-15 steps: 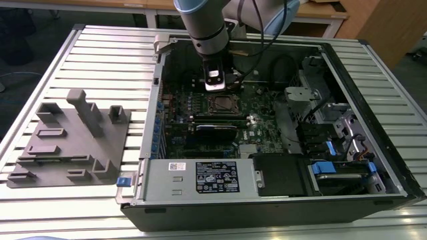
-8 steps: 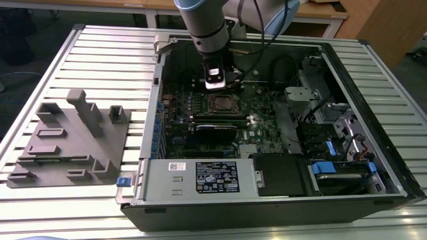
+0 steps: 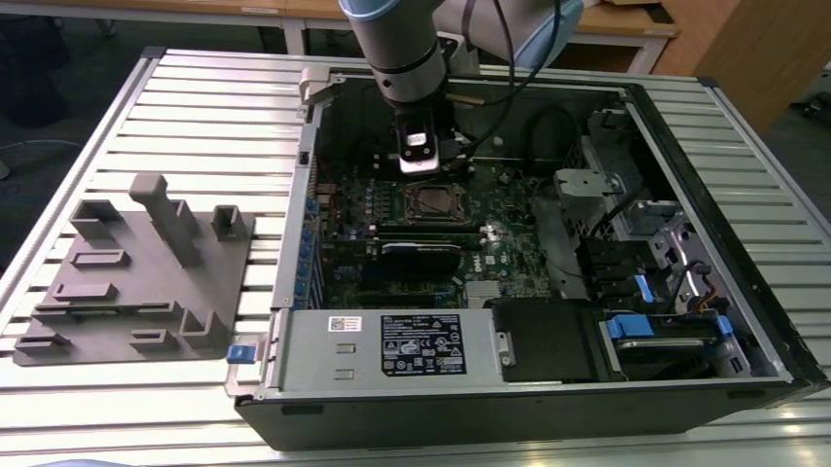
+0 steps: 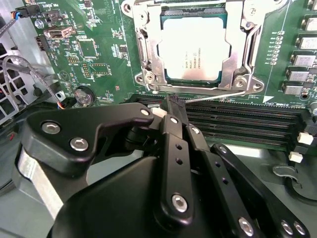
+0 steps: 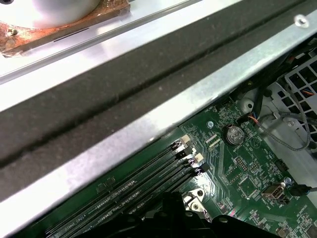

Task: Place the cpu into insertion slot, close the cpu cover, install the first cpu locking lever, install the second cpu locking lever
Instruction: 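Install the first cpu locking lever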

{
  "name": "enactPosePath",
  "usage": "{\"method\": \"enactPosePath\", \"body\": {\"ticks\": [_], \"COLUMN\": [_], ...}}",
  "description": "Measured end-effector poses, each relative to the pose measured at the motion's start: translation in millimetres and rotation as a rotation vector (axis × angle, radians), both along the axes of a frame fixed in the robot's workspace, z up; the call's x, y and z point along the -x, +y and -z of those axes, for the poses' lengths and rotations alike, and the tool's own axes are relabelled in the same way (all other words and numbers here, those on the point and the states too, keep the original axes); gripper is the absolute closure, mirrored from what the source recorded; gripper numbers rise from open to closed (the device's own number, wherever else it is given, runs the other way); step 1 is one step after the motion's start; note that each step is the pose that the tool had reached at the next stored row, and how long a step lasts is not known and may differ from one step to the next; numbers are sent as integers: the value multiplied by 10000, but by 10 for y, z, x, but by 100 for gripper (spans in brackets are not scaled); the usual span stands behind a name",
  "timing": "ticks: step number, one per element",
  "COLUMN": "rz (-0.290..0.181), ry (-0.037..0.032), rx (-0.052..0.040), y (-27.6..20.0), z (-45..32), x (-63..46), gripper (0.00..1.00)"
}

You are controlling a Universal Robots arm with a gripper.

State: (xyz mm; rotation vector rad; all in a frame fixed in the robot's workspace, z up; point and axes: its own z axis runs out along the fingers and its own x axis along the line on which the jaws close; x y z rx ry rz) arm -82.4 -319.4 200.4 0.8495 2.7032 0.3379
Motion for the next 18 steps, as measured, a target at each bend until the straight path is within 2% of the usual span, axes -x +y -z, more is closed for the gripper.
{"method": "enactPosePath", "body": {"ticks": [4, 11, 18], "rz": [0, 0, 0], "ry": [3, 0, -1], "rx": [3, 0, -1], "y": [-1, 0, 0], "z": [-12, -88, -90], "x": [1, 0, 0], "gripper": [89, 89, 89]}}
